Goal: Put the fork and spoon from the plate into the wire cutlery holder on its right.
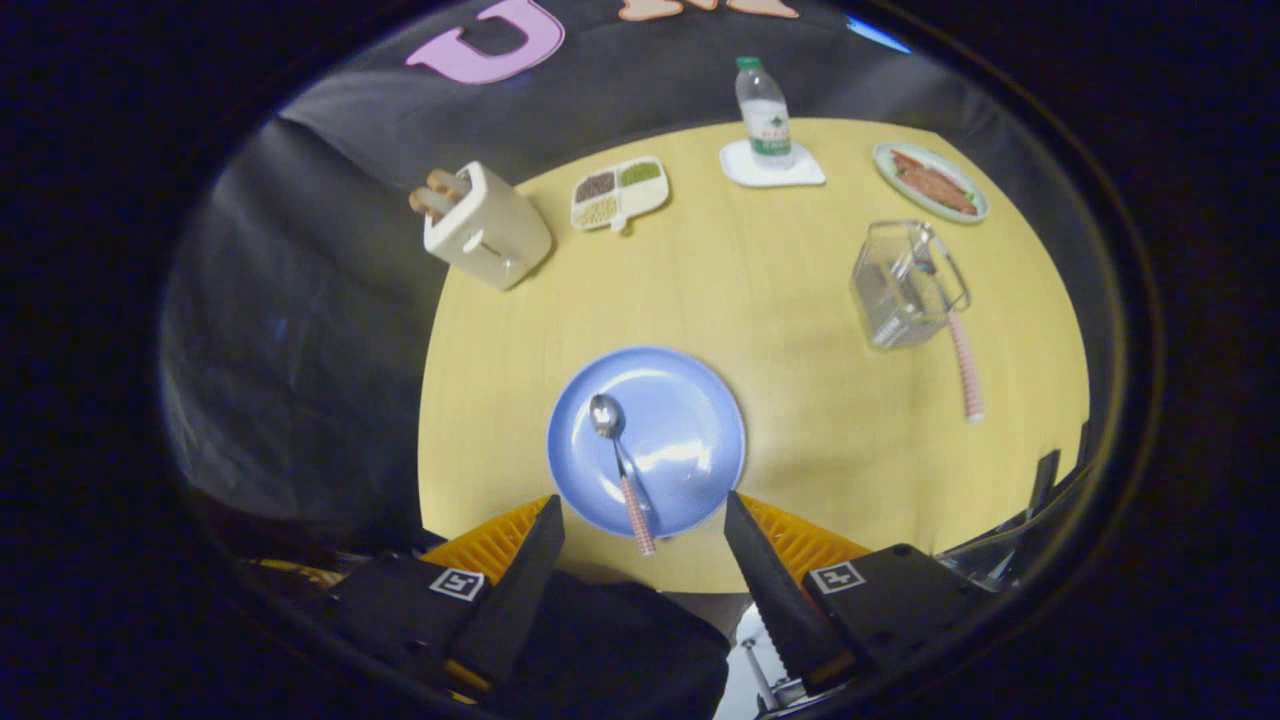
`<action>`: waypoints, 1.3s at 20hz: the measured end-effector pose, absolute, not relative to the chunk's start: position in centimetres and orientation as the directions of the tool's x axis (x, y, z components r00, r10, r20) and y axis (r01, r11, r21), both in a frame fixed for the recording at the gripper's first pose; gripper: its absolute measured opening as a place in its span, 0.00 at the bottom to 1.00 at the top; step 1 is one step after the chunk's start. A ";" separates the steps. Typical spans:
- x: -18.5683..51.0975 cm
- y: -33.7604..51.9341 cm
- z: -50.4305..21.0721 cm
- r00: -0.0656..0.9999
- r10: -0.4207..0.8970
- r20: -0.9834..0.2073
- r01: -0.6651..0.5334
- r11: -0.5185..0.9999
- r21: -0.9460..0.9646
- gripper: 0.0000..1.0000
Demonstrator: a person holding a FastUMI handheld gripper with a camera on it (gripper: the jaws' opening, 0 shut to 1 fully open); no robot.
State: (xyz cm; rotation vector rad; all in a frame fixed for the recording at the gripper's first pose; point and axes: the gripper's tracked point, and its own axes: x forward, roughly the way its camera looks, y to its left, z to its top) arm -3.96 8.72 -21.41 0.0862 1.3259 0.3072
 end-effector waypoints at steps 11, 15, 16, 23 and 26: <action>-4.9 11.8 -32.0 0.110 0.150 -0.983 -0.328 0.939 0.107 1.00; -5.9 12.2 -33.7 0.053 0.116 -0.992 -0.362 0.928 0.089 0.99; -6.1 12.2 -34.0 0.044 0.108 -0.993 -0.371 0.925 0.084 0.90; -7.1 12.1 -36.2 -0.008 0.059 -0.998 -0.401 0.914 0.057 0.39; -7.2 11.9 -35.5 -0.036 0.054 -0.998 -0.371 0.927 0.063 0.13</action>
